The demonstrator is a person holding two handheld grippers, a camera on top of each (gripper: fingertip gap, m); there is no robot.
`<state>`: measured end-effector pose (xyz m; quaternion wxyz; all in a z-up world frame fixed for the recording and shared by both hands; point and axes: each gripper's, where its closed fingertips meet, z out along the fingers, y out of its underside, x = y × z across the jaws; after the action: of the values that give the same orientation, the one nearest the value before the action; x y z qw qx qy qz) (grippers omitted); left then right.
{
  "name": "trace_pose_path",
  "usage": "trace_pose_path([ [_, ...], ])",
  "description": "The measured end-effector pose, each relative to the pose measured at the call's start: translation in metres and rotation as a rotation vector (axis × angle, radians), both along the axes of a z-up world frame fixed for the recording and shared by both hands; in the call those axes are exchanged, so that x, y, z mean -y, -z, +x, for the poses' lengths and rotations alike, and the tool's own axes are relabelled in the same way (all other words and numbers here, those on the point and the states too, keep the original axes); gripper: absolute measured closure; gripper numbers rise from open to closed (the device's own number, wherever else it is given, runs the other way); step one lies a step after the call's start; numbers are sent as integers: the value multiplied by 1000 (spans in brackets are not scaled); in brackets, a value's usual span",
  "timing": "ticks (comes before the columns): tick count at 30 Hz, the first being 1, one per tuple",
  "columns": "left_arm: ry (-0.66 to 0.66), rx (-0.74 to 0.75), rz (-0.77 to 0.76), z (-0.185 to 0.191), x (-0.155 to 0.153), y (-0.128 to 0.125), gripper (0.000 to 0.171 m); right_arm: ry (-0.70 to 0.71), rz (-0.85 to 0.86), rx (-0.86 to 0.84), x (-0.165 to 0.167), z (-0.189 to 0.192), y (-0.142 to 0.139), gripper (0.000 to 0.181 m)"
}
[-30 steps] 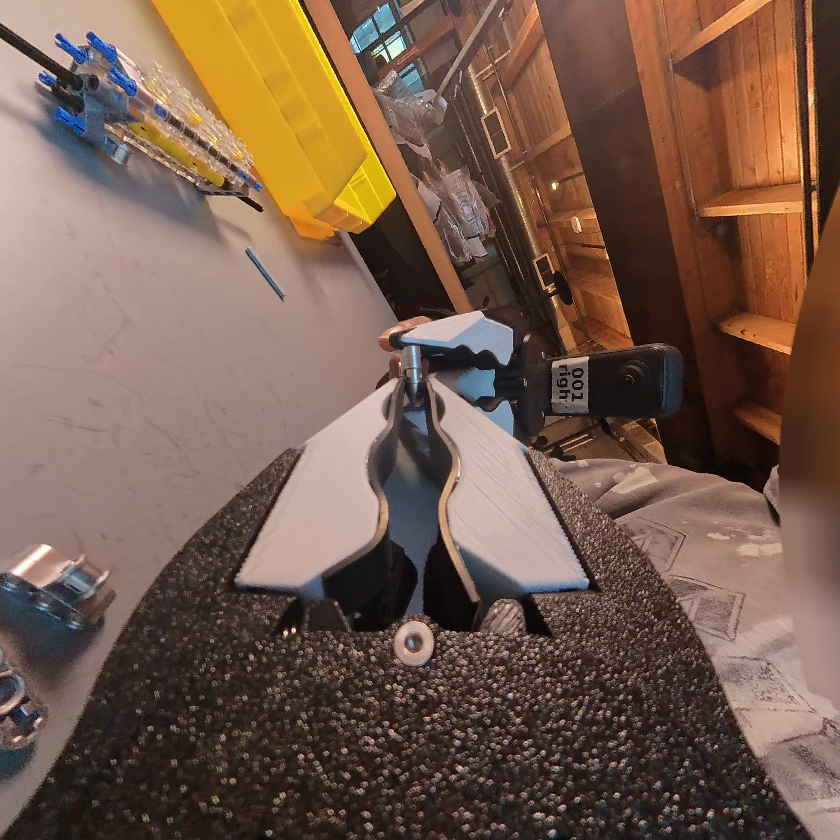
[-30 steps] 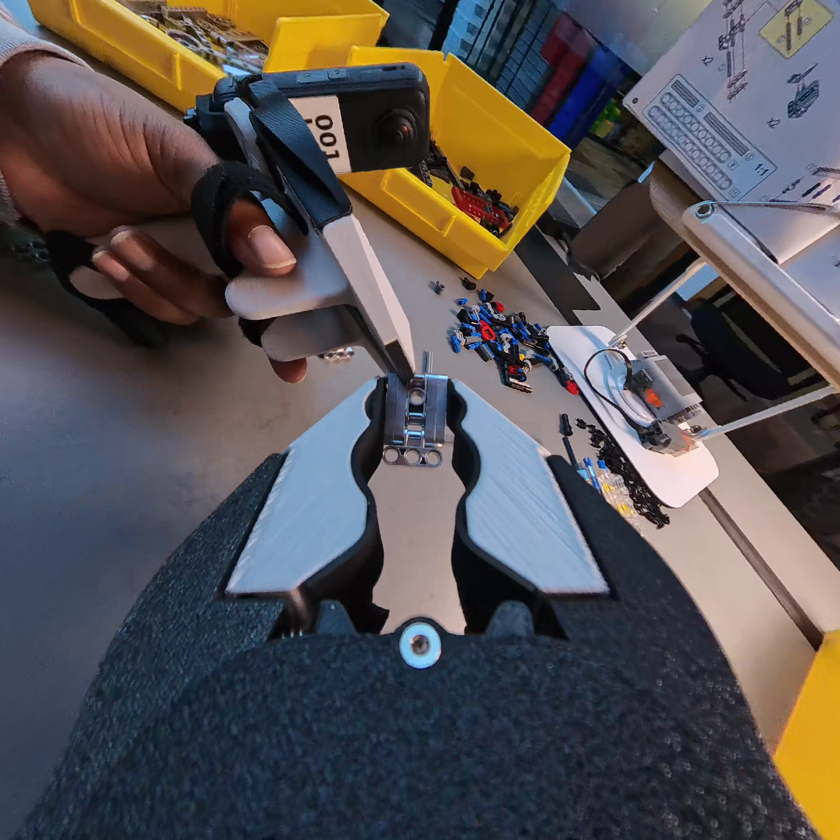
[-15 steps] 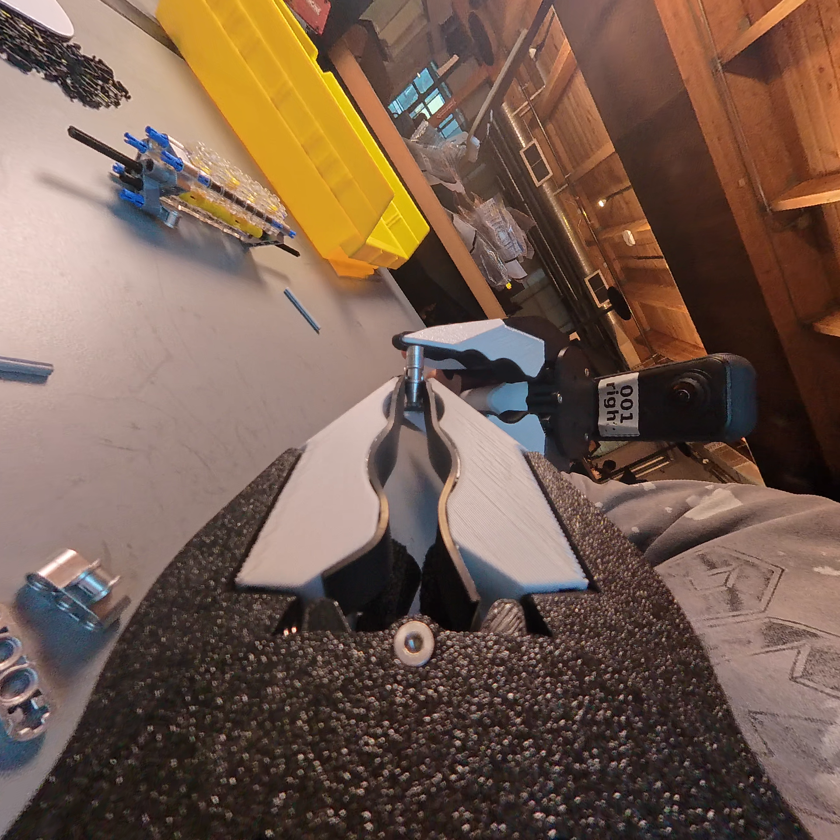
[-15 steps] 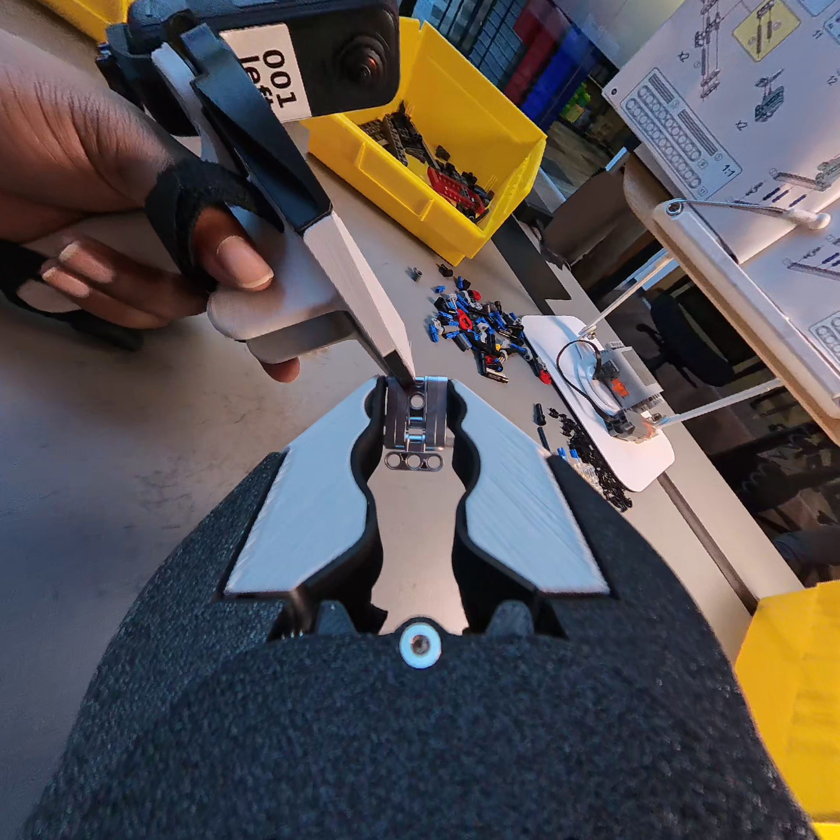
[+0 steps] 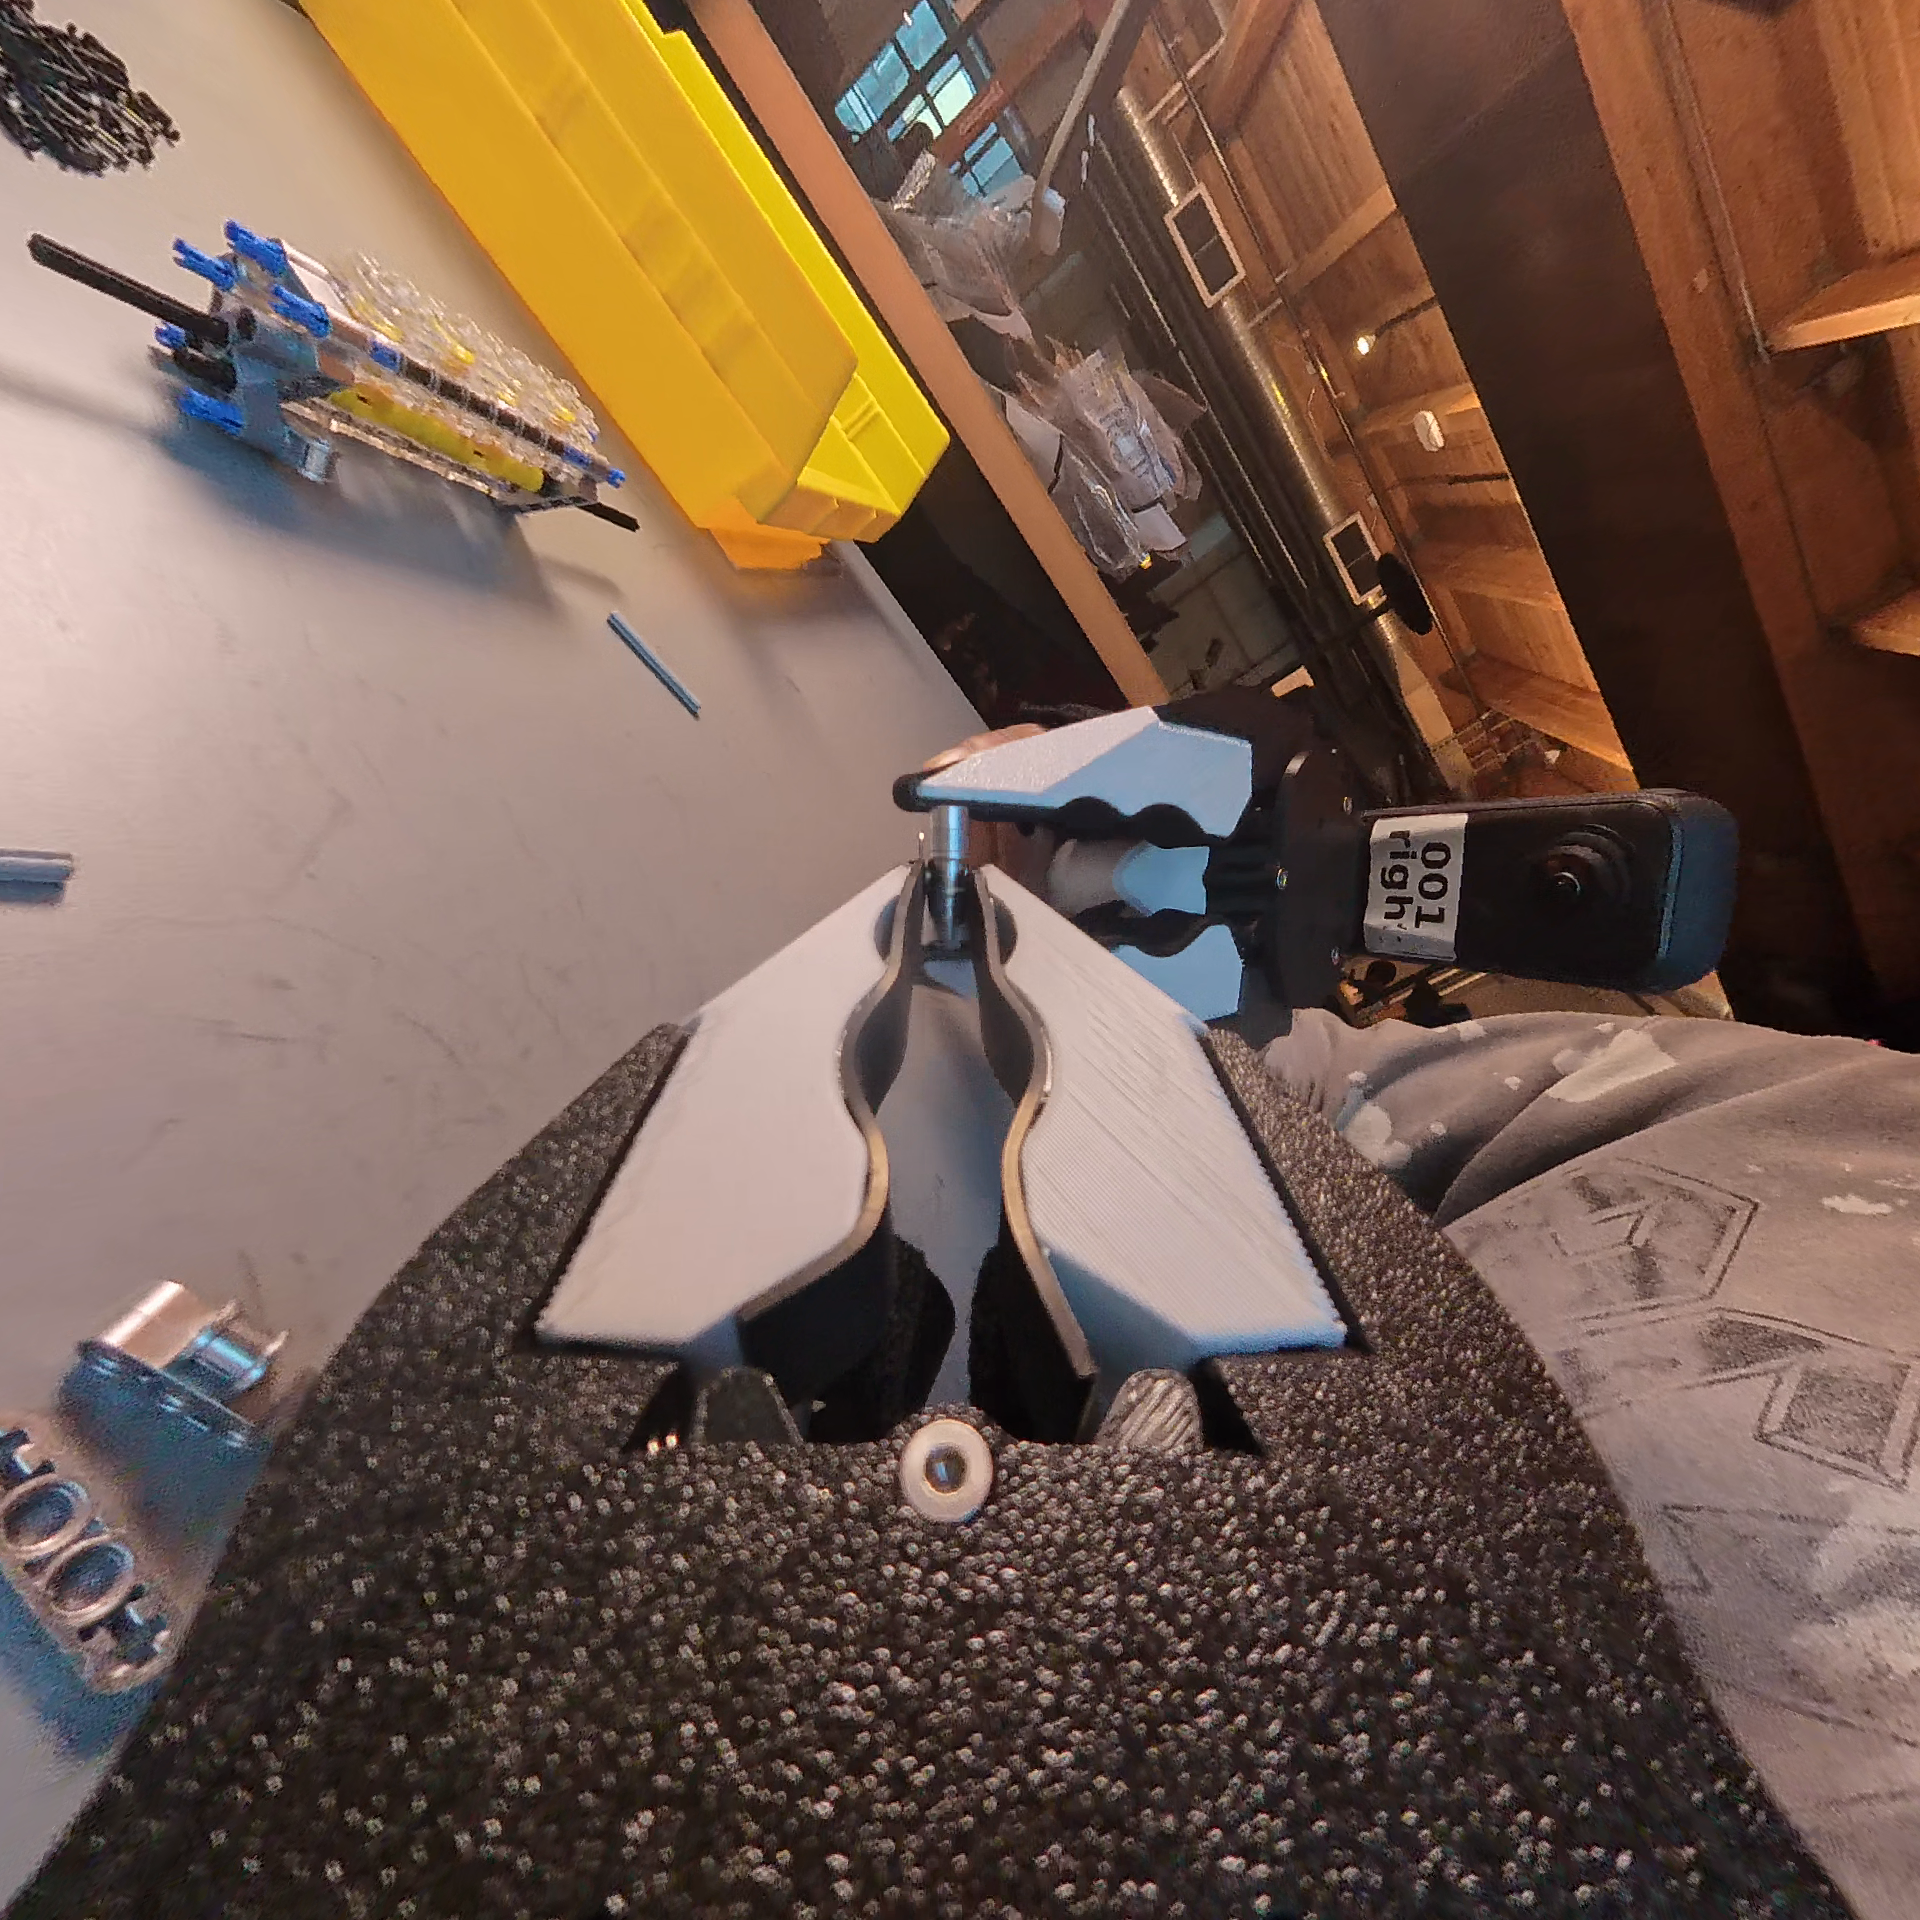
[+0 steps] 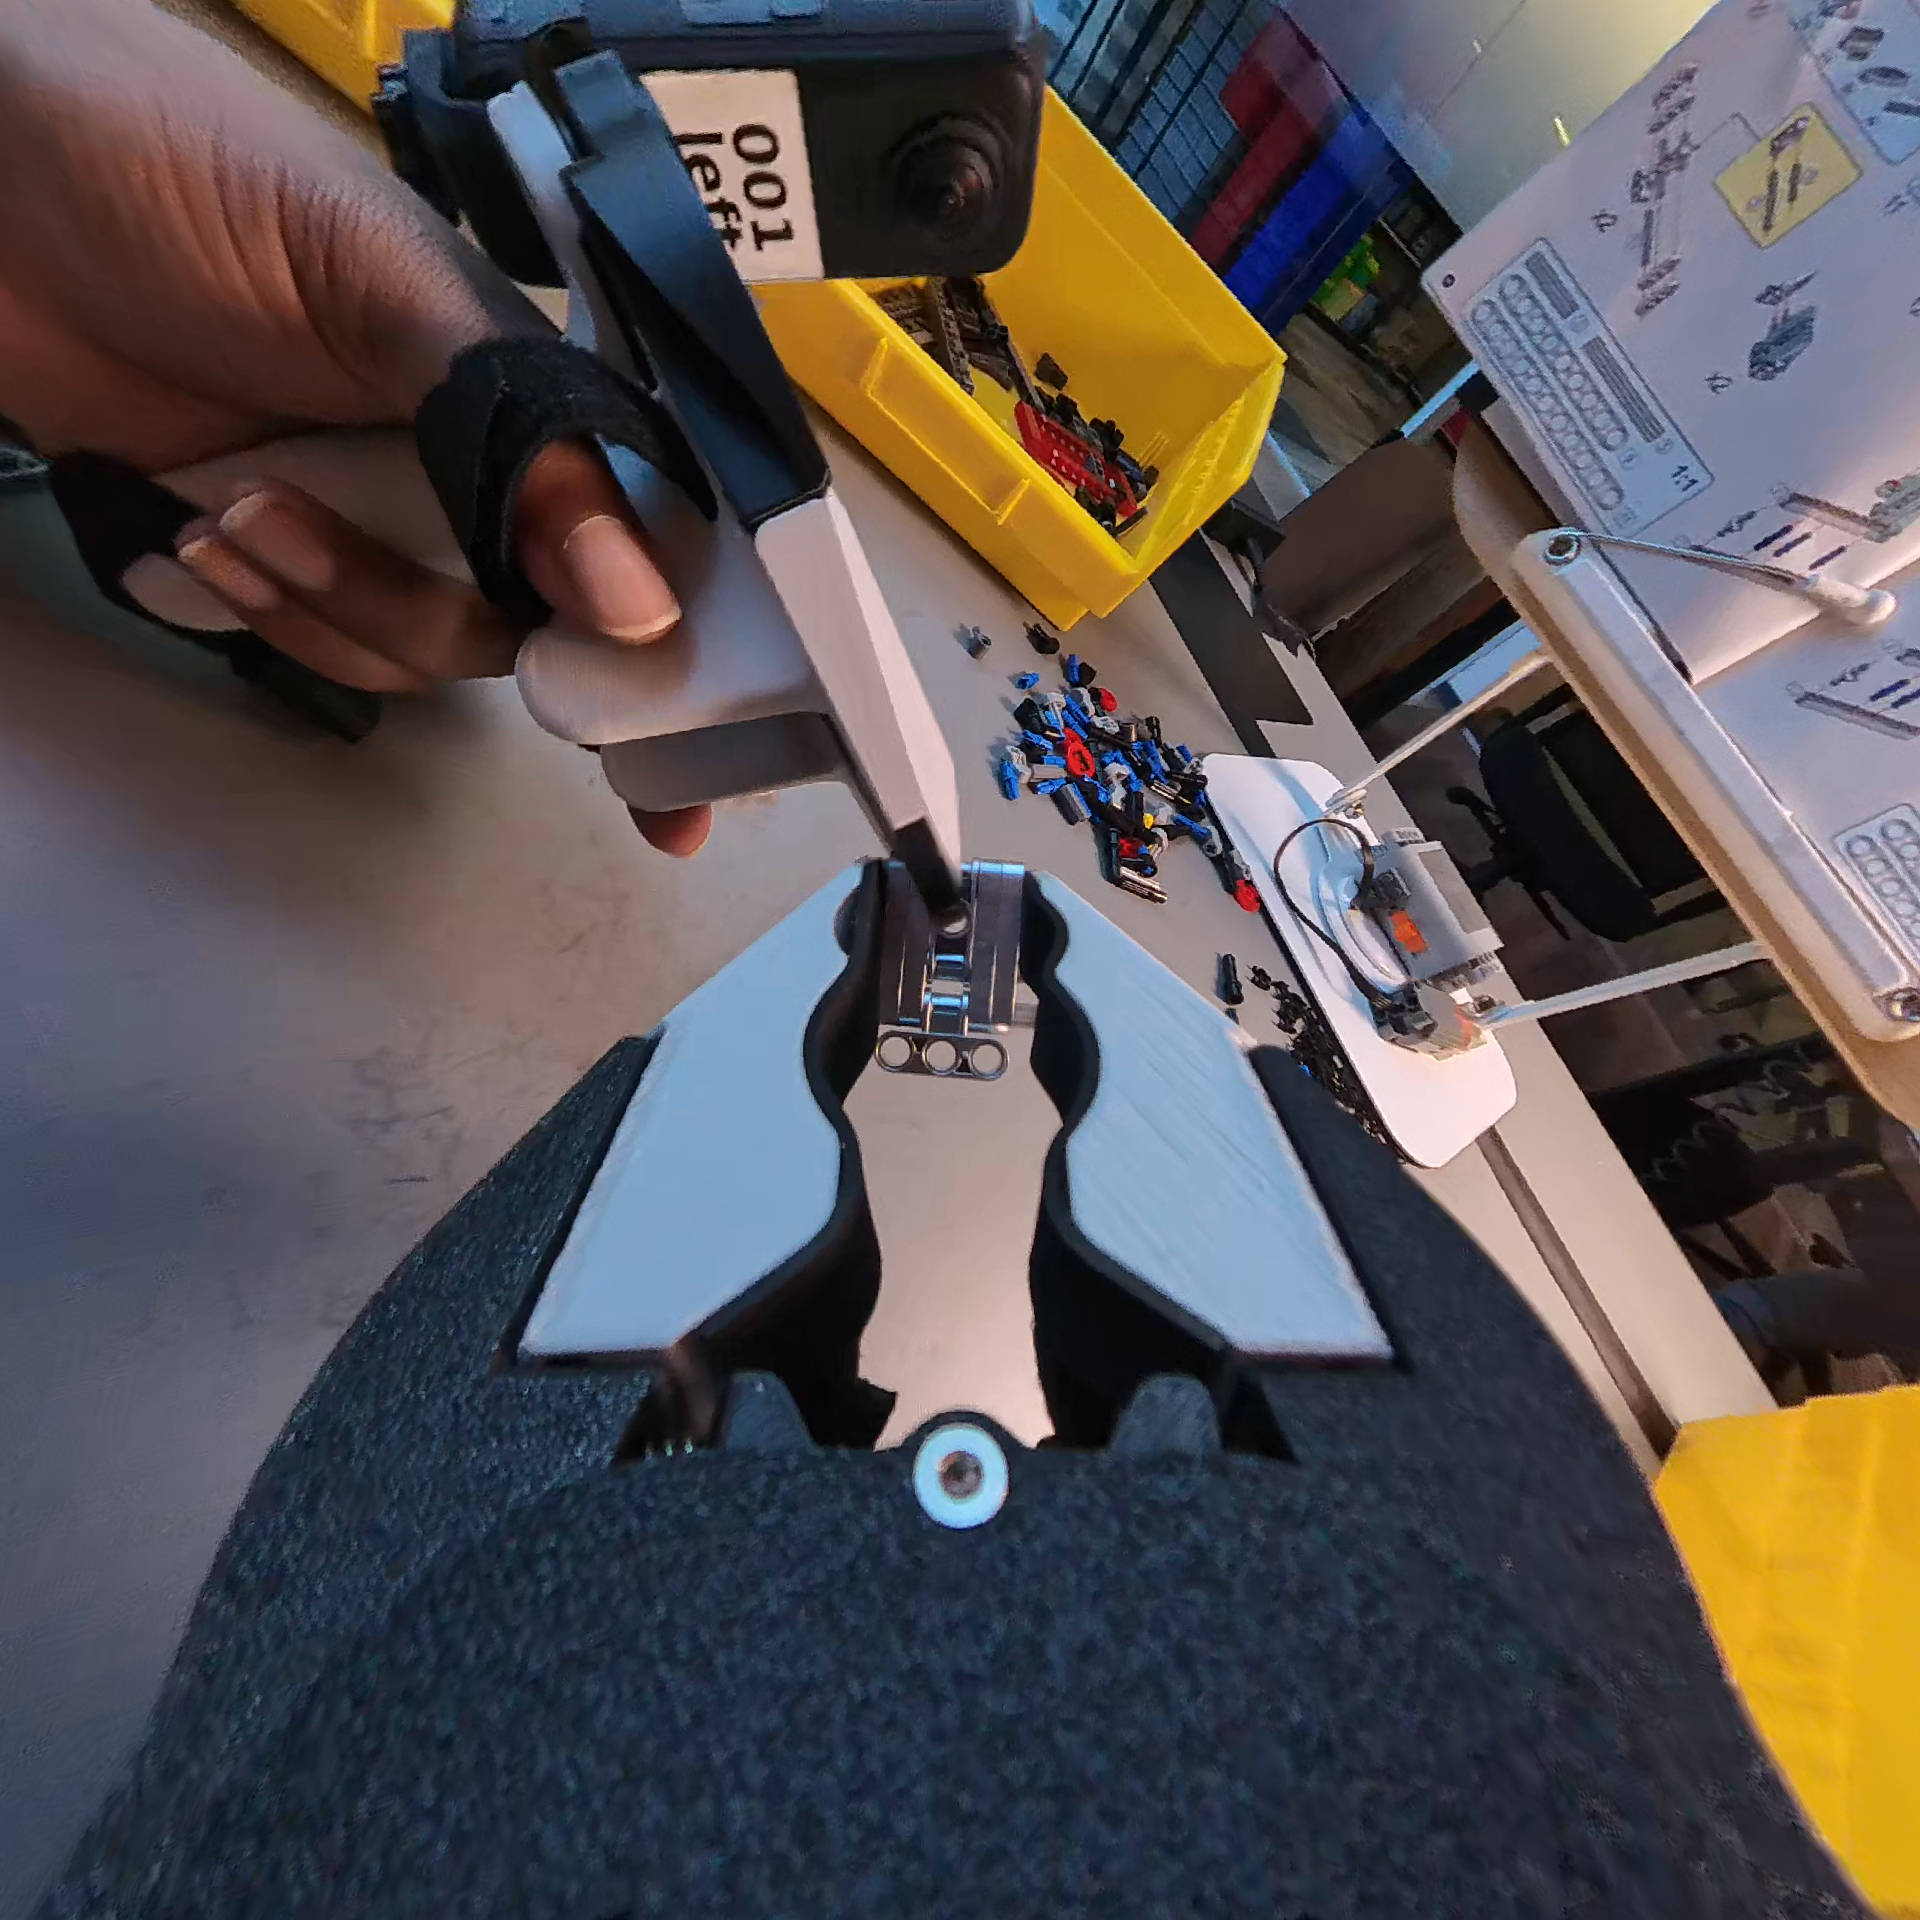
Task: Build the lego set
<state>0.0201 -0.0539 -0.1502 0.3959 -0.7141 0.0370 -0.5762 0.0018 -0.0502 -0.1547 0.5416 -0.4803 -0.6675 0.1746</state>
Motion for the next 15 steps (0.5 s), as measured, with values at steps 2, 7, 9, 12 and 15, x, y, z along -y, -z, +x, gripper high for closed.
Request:
trace_pose_path([
  [2,8,-33,14,0,0,1,166,-26,14,23,4,0,3,159],
  [7,6,-29,18,3,1,2,166,-50,22,36,7,1,5,159],
  [9,-12,-34,22,3,-1,2,166,-36,20,35,5,1,6,157],
  [12,-32,-28,28,2,-3,1,165,-17,22,21,3,0,4,158],
  [15,-54,-44,42,1,-4,0,165,-5,-8,4,2,-1,3,158],
])
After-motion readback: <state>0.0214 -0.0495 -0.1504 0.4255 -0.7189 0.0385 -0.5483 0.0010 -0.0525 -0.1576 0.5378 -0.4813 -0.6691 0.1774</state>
